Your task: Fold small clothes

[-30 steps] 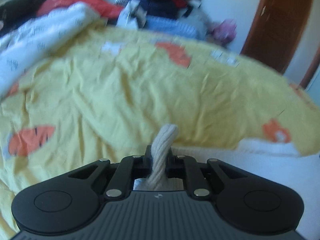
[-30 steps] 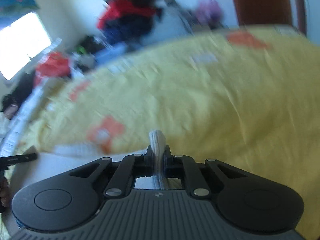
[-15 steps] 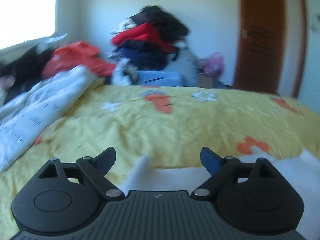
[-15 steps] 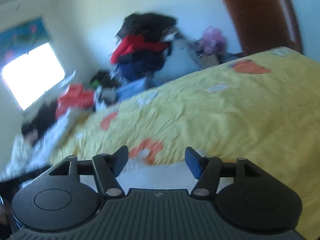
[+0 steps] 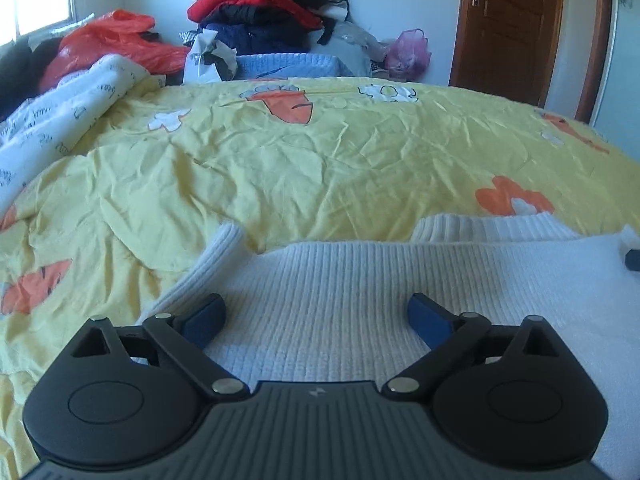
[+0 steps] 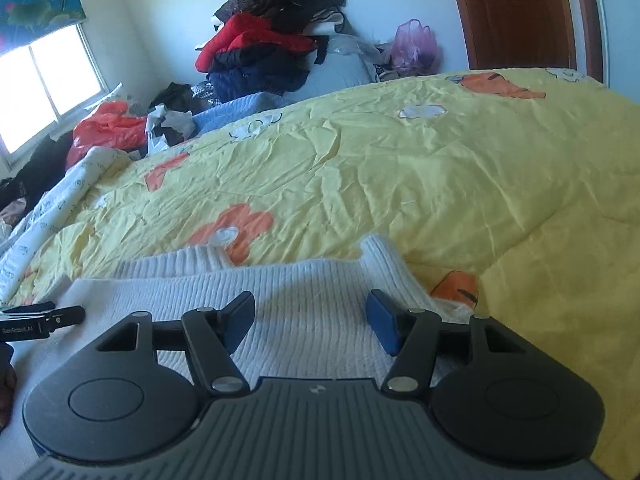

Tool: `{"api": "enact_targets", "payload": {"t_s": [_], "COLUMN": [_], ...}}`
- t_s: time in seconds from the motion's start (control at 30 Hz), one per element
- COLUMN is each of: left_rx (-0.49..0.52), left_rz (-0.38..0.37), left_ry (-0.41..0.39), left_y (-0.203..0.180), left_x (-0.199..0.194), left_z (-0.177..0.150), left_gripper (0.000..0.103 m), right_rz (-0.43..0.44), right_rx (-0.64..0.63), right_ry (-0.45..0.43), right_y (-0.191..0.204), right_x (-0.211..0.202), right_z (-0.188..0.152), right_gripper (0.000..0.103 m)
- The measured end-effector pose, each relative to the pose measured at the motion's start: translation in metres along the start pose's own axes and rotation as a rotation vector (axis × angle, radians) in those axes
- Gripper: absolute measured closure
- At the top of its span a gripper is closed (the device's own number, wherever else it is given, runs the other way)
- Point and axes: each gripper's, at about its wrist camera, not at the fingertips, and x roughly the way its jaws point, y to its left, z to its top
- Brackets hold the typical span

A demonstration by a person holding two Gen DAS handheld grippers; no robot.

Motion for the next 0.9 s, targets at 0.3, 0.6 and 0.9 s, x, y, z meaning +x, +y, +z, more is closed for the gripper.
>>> {"api": "enact_targets", "payload": {"t_s": [0.3, 0.6, 0.9], "left_rx": [-0.004, 0.043, 0.036], "left_rz": [-0.018, -0.026, -0.026], "left_ry": [-0.166, -0.117, -0.115], "left_y": [-0.026, -0.049, -0.044], "left_x": [-0.092, -0.061, -0.056], "left_z": [-0.021, -0.062, -0.058], "left_gripper": [0.004, 0.001, 0.001], "right_rz": [0.013, 0.009, -0.012], "right_rx": [-0.169, -0.199, -0.178], "right_ry": [-0.087, 0.038, -0.023], "right_y": [0.064, 0.076, 0.086], "right_x": [-0.049, 0.006, -0.023], "right_z": [-0.009, -0.023, -0.032], "right_gripper": [0.027, 0.022, 0.018]}}
